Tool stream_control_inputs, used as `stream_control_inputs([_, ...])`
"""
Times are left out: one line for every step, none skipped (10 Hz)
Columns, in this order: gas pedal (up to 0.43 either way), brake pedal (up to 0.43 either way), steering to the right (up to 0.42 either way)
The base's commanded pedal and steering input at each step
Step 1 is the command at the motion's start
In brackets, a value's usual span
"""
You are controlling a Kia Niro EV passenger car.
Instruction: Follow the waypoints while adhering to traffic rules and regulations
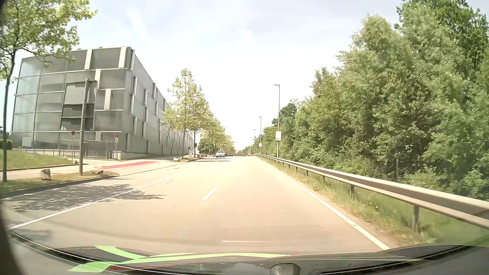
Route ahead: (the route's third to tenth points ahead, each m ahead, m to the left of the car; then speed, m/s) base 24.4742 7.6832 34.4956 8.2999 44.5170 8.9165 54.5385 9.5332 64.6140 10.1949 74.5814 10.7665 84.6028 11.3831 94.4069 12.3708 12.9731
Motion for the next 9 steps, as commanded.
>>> stream_control_inputs([0.169,0.0,-0.011])
stream_control_inputs([0.169,0.0,-0.011])
stream_control_inputs([0.169,0.0,-0.01])
stream_control_inputs([0.169,0.0,-0.01])
stream_control_inputs([0.169,0.0,-0.01])
stream_control_inputs([0.169,0.0,-0.011])
stream_control_inputs([0.169,0.0,-0.01])
stream_control_inputs([0.169,0.0,-0.011])
stream_control_inputs([0.169,0.0,-0.01])
